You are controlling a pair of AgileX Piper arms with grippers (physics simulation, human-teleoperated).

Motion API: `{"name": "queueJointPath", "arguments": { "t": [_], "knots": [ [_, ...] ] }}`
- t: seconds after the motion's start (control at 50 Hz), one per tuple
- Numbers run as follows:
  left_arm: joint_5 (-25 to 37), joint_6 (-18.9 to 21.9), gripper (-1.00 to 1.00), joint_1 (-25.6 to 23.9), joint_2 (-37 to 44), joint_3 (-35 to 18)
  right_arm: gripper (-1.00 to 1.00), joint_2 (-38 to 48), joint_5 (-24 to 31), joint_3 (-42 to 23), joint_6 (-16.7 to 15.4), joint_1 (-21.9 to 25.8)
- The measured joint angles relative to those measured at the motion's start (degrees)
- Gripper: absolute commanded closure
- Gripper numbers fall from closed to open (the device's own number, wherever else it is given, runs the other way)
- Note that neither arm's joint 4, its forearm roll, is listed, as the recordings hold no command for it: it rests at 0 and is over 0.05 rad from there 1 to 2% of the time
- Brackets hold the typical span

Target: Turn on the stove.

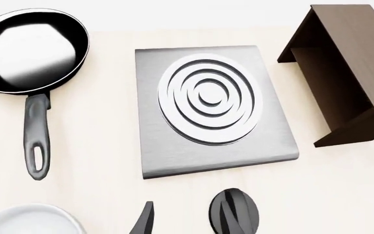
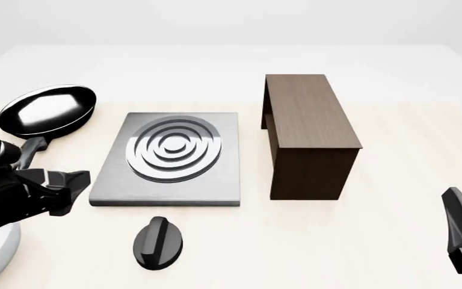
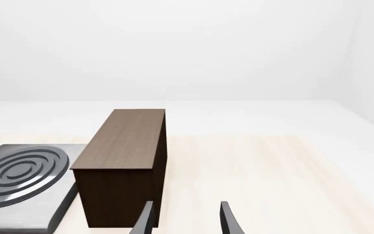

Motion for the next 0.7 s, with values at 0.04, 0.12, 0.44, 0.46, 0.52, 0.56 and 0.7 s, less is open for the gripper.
{"name": "queueJointPath", "arguments": {
  "t": [0.04, 0.12, 0.44, 0.46, 0.52, 0.56, 0.7],
  "knots": [
    [-0.5, -0.1, -1.0, -0.2, 0.3, 0.7, -1.0, 0.0, 0.0, 0.0, 0.0, 0.0],
    [-1.8, -0.4, -1.0, -0.6, 1.0, 1.9, -1.0, 0.0, 0.0, 0.0, 0.0, 0.0],
    [-8.8, -2.1, -1.0, -2.7, 6.2, 6.6, -1.0, 0.0, 0.0, 0.0, 0.0, 0.0],
    [-9.3, -2.2, -1.0, -2.6, 6.6, 7.0, -1.0, 0.0, 0.0, 0.0, 0.0, 0.0],
    [-10.9, -2.3, -1.0, -2.2, 7.8, 7.9, -1.0, 0.0, 0.0, 0.0, 0.0, 0.0],
    [-12.1, -2.2, -1.0, -1.8, 8.6, 8.5, -1.0, 0.0, 0.0, 0.0, 0.0, 0.0],
    [-16.0, -2.0, -1.0, -0.7, 11.5, 10.6, -1.0, 0.0, 0.0, 0.0, 0.0, 0.0]
  ]
}}
